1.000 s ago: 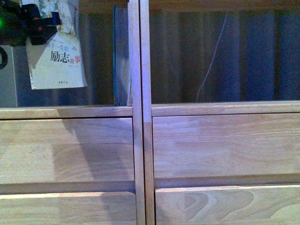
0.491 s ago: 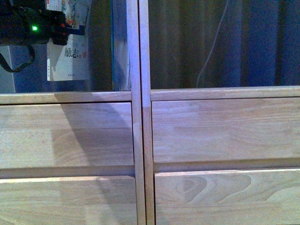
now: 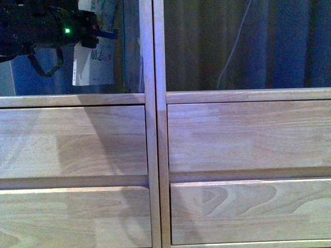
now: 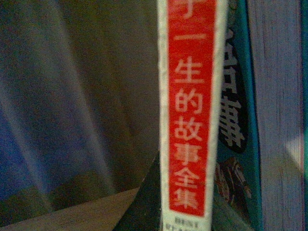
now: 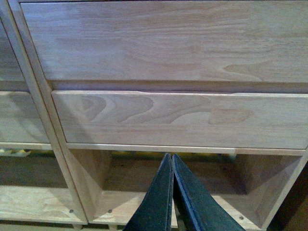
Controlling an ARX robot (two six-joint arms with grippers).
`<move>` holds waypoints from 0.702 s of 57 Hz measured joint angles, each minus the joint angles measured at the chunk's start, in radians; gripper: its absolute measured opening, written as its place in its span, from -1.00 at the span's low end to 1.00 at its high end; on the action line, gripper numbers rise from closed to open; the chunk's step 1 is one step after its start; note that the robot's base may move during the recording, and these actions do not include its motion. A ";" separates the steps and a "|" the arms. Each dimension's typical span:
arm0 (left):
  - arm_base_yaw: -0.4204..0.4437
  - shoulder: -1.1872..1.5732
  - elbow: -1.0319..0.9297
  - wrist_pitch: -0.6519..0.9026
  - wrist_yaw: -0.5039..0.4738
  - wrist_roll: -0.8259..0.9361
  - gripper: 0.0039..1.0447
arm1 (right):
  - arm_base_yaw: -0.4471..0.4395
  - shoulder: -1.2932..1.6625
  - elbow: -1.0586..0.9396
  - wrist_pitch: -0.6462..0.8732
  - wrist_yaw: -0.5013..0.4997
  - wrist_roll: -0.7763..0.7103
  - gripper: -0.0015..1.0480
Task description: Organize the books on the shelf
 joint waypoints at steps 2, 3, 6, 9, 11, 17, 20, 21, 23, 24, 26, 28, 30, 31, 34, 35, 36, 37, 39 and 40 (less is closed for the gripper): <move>-0.004 0.001 0.000 -0.002 -0.017 0.023 -0.88 | 0.000 -0.008 -0.007 0.000 0.000 0.000 -0.94; -0.005 0.001 0.000 -0.003 -0.021 0.029 -0.88 | 0.000 -0.011 -0.009 0.000 0.000 0.000 -0.94; -0.006 0.005 0.000 -0.003 -0.041 0.057 -0.88 | 0.000 -0.024 -0.020 0.000 0.000 0.000 -0.94; -0.006 0.010 0.000 -0.008 -0.056 0.073 -0.88 | 0.000 -0.034 -0.028 -0.002 0.000 0.000 -0.94; -0.006 0.013 0.000 -0.020 -0.065 0.079 -0.88 | 0.000 -0.042 -0.034 -0.002 0.000 0.000 -0.94; -0.003 0.029 0.008 -0.046 -0.076 0.097 -0.88 | 0.000 -0.063 -0.047 -0.008 0.000 0.000 -0.94; -0.002 0.031 0.016 -0.055 -0.080 0.104 -0.88 | 0.000 -0.075 -0.053 -0.012 0.000 0.000 -0.94; -0.002 0.031 0.016 -0.055 -0.081 0.105 -0.88 | 0.000 -0.078 -0.055 -0.014 0.000 0.000 -0.94; -0.002 0.031 0.018 -0.056 -0.083 0.105 -0.88 | 0.000 -0.084 -0.058 -0.016 0.000 0.000 -0.94; -0.002 0.031 0.018 -0.058 -0.082 0.105 -0.88 | 0.000 -0.088 -0.060 -0.018 0.000 0.000 -0.94; -0.002 0.031 0.018 -0.060 -0.080 0.105 -0.88 | 0.000 -0.095 -0.063 -0.021 0.000 0.000 -0.94; -0.002 0.031 0.018 -0.060 -0.078 0.106 -0.88 | 0.000 -0.101 -0.068 -0.023 0.000 0.000 -0.94; -0.002 0.031 0.018 -0.063 -0.072 0.104 -0.82 | 0.000 -0.113 -0.070 -0.034 0.000 0.000 -0.94; -0.002 0.031 0.018 -0.064 -0.070 0.105 -0.78 | 0.000 -0.130 -0.070 -0.055 0.000 0.000 -0.94; -0.003 0.031 0.018 -0.068 -0.064 0.102 -0.61 | 0.000 -0.184 -0.072 -0.127 0.000 0.000 -0.94; -0.003 0.031 0.018 -0.069 -0.063 0.101 -0.57 | 0.000 -0.198 -0.076 -0.144 0.001 0.000 -0.94; -0.003 0.031 0.018 -0.076 -0.063 0.098 -0.47 | 0.000 -0.218 -0.082 -0.158 0.001 0.000 -0.94; -0.003 0.031 0.016 -0.077 -0.063 0.098 -0.44 | 0.000 -0.228 -0.084 -0.161 0.001 0.000 -0.94; -0.004 0.031 0.011 -0.077 -0.060 0.097 -0.33 | 0.000 -0.243 -0.085 -0.164 0.002 0.000 -0.94; -0.004 0.031 0.006 -0.076 -0.057 0.095 -0.26 | 0.000 -0.251 -0.085 -0.164 0.001 0.000 -0.94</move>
